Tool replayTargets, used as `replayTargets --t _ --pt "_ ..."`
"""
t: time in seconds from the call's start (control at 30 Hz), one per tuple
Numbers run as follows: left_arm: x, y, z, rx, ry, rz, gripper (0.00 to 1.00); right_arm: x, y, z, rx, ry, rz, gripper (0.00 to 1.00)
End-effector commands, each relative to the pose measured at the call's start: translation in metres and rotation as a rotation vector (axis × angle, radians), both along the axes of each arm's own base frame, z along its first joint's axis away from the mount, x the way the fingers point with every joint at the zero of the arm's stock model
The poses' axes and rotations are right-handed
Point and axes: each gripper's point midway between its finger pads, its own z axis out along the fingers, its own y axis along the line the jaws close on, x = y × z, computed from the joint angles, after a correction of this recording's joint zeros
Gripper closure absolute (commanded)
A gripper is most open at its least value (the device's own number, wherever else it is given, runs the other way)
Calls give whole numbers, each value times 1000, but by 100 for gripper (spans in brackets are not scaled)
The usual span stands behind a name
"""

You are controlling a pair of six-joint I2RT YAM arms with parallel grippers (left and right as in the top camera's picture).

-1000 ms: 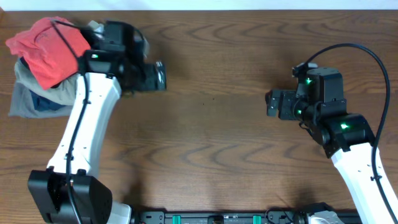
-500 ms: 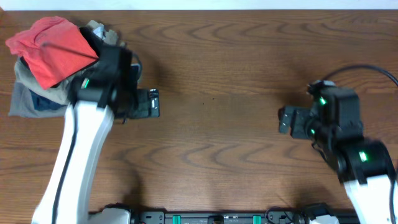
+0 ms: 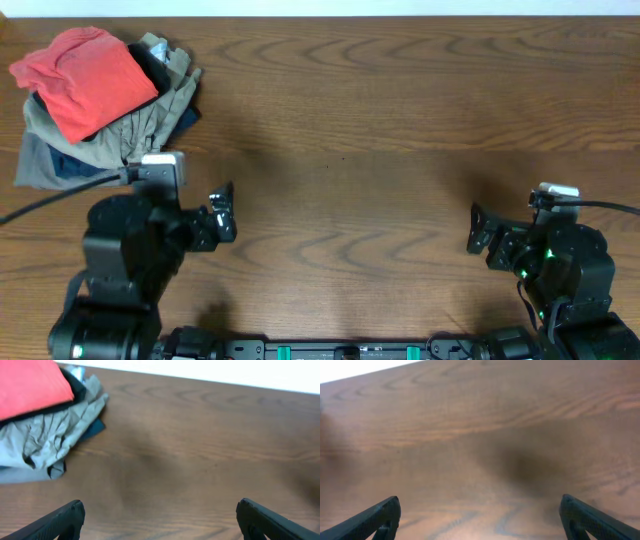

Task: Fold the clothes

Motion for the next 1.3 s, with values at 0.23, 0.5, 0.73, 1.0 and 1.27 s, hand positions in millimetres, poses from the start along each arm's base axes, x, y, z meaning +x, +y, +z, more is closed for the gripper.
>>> replayTargets --t 0.23,0.5,0.73,1.0,1.27 --pt "-4 3 1 -9 -13 21 2 -17 -8 -24 -20 113 -33 1" --pt "-4 3 1 -9 -13 21 2 -23 -9 -31 -27 151 -33 1" --pt "-4 3 1 -9 -13 21 2 -30 -15 -28 -21 128 -58 1" --pt "-4 3 1 -9 -13 21 2 -16 -31 -29 -73 -97 -83 1" --pt "-4 3 1 -9 -13 21 2 6 -35 -44 -75 -384 -103 1"
